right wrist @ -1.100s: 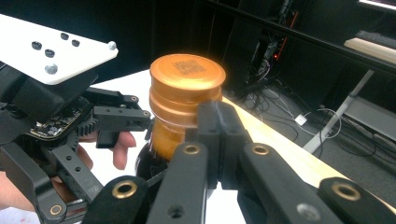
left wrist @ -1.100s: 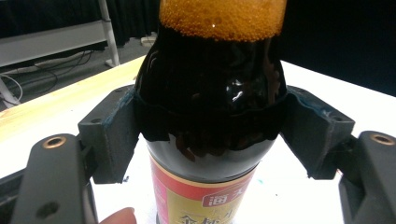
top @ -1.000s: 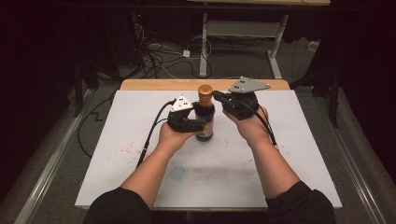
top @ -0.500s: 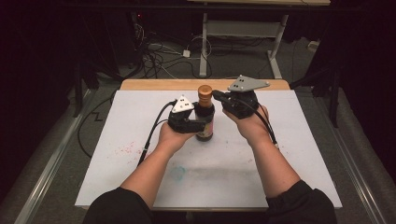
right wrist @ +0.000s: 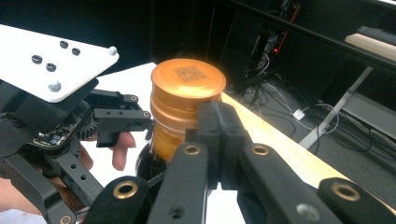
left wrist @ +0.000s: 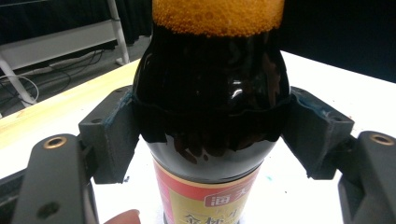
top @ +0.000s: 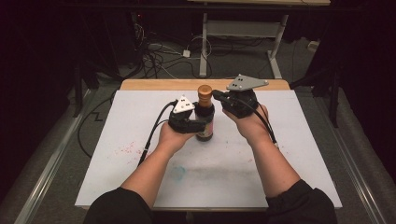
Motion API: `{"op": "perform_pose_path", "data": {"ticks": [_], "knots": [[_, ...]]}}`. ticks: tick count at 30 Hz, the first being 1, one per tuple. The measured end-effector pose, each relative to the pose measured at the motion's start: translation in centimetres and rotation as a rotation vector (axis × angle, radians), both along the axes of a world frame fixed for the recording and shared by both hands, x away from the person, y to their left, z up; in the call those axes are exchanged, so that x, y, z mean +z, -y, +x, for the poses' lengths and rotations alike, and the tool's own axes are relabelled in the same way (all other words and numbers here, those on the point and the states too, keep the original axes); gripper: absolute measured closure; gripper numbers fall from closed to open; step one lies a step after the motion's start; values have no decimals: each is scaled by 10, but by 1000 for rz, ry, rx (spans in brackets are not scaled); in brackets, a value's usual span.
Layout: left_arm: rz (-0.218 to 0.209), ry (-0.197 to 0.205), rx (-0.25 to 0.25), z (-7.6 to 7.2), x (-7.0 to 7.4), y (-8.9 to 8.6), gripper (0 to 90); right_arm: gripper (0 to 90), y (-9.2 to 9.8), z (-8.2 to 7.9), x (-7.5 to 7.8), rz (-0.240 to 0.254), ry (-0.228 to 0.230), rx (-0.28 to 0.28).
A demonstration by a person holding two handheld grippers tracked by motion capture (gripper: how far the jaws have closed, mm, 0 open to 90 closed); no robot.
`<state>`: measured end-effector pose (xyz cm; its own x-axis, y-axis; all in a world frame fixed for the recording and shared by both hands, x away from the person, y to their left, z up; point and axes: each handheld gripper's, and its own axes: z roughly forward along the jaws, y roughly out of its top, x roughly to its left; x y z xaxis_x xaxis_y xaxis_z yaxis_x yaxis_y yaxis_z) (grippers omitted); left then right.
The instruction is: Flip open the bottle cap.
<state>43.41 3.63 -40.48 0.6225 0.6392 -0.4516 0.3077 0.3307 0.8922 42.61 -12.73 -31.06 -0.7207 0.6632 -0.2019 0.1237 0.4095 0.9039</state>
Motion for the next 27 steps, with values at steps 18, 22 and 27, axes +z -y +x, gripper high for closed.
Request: {"op": "perform_pose_path", "data": {"ticks": [18, 22, 27], "knots": [[14, 5, 13, -1, -1, 2, 243, 900, -2, -1, 3, -15, -12, -16], [19, 7, 14, -1, -1, 1, 243, 900, -5, -3, 5, -31, -10, -27], [24, 14, 11, -1, -1, 2, 243, 900, -7, -3, 7, -54, -9, -29]]}}
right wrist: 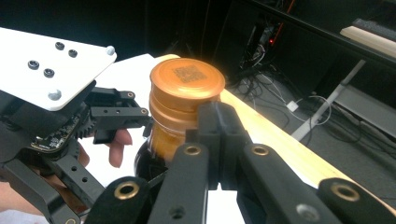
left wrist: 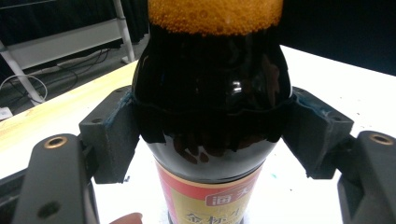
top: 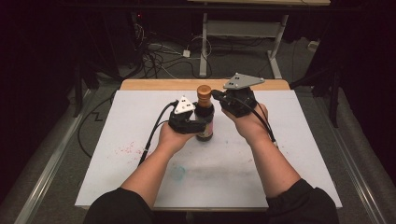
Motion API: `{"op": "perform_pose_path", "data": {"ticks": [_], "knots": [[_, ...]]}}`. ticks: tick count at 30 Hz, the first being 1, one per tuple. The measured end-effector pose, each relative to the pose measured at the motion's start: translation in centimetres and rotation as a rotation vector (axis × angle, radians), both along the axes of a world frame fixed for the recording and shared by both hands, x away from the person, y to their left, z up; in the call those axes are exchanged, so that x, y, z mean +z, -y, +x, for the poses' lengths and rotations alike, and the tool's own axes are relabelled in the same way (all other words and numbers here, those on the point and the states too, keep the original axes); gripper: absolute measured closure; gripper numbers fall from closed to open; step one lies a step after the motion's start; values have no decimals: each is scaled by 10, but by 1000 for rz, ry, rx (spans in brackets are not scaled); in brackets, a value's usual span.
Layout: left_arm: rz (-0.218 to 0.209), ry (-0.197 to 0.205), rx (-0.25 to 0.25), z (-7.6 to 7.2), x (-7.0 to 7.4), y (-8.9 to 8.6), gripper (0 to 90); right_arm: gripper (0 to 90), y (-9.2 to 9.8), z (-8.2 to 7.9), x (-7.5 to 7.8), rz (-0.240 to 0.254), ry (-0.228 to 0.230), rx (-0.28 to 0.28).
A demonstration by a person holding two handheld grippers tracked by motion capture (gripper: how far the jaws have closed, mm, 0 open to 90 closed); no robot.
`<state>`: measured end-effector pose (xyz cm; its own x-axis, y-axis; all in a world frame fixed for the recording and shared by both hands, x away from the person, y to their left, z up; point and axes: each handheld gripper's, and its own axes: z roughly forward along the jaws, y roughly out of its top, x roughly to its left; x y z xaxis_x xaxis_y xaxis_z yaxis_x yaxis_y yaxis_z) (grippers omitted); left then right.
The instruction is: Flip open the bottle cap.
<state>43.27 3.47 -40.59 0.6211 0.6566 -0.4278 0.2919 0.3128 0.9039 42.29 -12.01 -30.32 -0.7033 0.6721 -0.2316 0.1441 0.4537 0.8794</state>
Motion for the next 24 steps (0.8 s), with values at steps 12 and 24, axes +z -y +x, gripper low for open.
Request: {"op": "perform_pose_path", "data": {"ticks": [12, 24], "knots": [[4, -12, 11, 1, 2, 2, 238, 900, 11, -18, 37, 118, 92, 24], [-13, -7, 6, 1, 0, 1, 237, 900, 20, -7, 5, 99, 17, 1]]}}
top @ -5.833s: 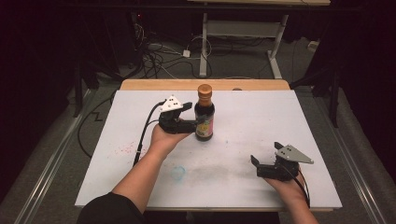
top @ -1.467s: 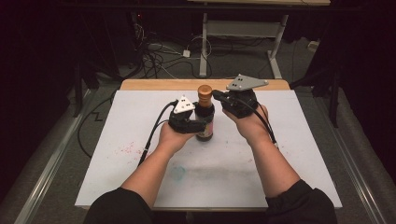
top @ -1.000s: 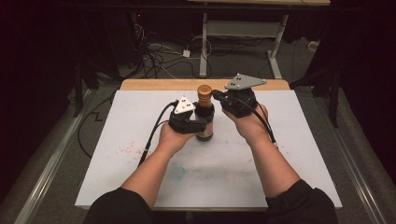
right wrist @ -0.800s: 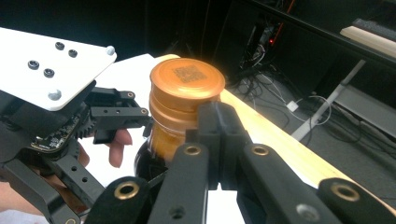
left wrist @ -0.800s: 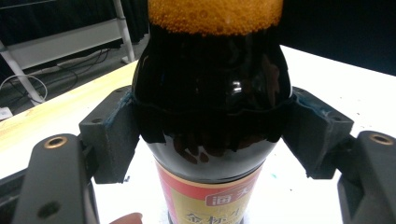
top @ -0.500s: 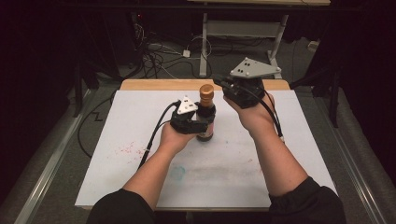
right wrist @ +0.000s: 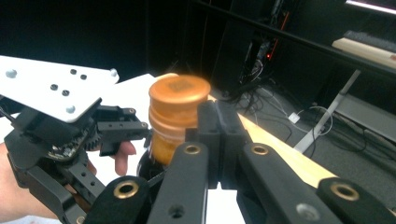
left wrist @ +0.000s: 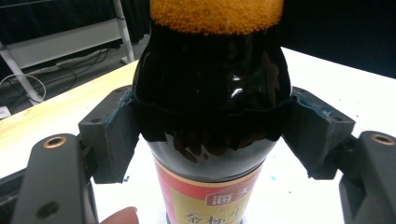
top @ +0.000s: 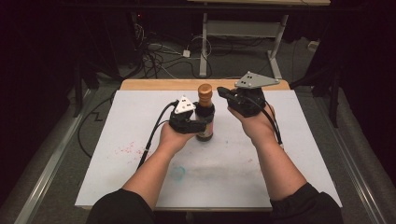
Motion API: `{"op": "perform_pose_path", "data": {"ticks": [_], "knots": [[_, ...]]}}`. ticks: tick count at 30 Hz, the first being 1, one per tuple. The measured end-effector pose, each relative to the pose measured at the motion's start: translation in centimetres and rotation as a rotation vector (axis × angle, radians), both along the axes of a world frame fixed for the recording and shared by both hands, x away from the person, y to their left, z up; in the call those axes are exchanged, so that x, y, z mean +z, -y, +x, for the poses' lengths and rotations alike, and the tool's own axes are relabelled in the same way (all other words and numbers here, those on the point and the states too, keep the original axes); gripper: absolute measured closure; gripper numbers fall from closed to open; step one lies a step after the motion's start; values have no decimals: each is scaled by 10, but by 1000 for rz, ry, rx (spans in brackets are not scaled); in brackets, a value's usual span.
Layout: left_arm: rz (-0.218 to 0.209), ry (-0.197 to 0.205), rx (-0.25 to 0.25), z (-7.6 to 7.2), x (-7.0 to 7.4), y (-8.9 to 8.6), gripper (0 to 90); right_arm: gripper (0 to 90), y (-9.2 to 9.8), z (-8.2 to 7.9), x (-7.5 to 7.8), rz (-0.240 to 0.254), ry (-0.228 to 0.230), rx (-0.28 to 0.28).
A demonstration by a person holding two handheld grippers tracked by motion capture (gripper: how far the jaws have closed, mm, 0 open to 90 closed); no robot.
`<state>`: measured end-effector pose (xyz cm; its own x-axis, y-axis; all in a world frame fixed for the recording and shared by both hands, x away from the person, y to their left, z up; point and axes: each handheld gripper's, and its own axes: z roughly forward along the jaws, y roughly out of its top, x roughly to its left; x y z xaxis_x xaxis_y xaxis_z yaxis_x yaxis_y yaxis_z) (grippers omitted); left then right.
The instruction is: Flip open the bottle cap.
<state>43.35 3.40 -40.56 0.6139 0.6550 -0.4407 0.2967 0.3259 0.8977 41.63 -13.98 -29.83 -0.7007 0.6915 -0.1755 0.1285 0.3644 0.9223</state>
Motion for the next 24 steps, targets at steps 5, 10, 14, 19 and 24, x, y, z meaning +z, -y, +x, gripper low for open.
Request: {"op": "perform_pose_path", "data": {"ticks": [5, 10, 14, 19, 24], "knots": [[0, 0, 1, 0, 0, 0, 236, 900, -4, 3, -8, -23, -20, 3], [1, 0, 1, 0, 0, 0, 237, 900, -8, 6, -11, -34, -30, 9], [0, 0, 1, 0, 0, 0, 236, 900, -9, 8, -13, -40, -38, 4], [0, 1, 0, 0, 0, 0, 237, 900, -9, 9, -12, -39, -32, 8], [-1, 1, 1, 0, 0, 0, 237, 900, -11, 9, -12, -45, -30, 7]]}}
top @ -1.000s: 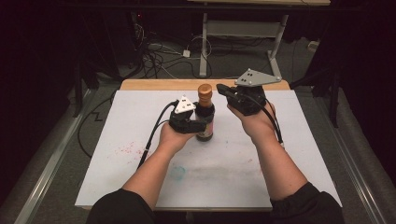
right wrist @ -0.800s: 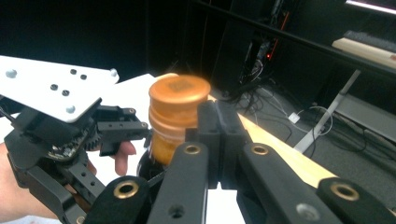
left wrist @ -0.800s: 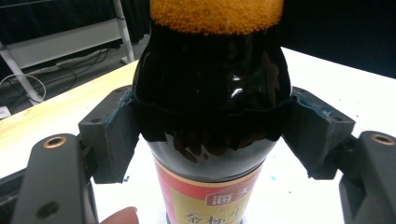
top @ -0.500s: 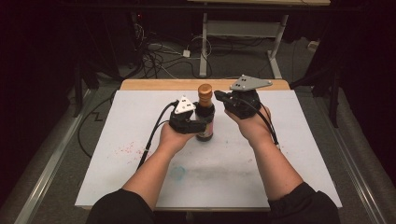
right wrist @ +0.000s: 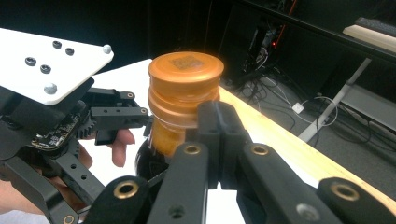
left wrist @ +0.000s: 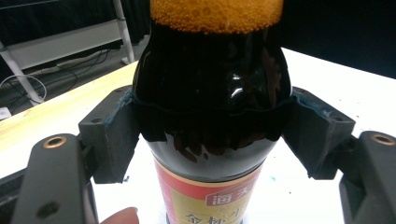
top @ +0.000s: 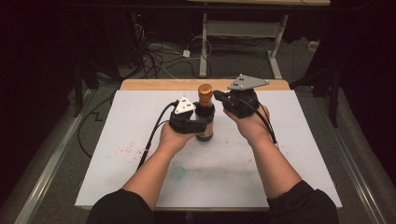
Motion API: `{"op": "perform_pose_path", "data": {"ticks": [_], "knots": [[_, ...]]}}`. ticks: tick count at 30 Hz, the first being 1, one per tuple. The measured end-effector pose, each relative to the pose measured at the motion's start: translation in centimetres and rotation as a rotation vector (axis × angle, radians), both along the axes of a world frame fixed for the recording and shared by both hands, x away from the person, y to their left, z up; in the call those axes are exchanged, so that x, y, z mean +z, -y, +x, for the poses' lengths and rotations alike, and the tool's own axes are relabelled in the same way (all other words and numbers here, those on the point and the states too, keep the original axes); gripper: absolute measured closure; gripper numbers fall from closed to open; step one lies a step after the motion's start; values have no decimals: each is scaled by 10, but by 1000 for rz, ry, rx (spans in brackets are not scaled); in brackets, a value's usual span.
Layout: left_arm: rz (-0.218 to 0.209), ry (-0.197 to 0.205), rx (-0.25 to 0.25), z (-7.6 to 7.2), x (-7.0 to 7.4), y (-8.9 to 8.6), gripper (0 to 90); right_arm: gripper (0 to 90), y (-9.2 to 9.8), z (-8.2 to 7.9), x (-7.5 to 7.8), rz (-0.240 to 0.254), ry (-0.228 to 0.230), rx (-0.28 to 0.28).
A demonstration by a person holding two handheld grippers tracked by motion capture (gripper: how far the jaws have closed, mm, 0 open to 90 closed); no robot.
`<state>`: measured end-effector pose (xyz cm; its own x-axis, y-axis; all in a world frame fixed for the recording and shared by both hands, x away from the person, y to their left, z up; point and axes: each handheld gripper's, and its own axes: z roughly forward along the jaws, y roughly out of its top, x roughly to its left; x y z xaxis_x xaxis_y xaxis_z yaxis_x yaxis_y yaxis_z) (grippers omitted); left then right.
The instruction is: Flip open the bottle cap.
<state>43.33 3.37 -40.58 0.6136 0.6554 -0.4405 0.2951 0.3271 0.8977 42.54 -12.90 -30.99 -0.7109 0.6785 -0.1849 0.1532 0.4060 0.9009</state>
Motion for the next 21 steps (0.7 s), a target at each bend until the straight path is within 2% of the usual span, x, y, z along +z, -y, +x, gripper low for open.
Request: {"op": "perform_pose_path", "data": {"ticks": [7, 21], "knots": [[2, -1, 1, 0, 0, -1, 237, 900, -3, 0, 2, -9, 3, 8], [-2, 1, 3, 0, 0, 0, 237, 900, -3, 0, 4, 19, -2, 8]]}}
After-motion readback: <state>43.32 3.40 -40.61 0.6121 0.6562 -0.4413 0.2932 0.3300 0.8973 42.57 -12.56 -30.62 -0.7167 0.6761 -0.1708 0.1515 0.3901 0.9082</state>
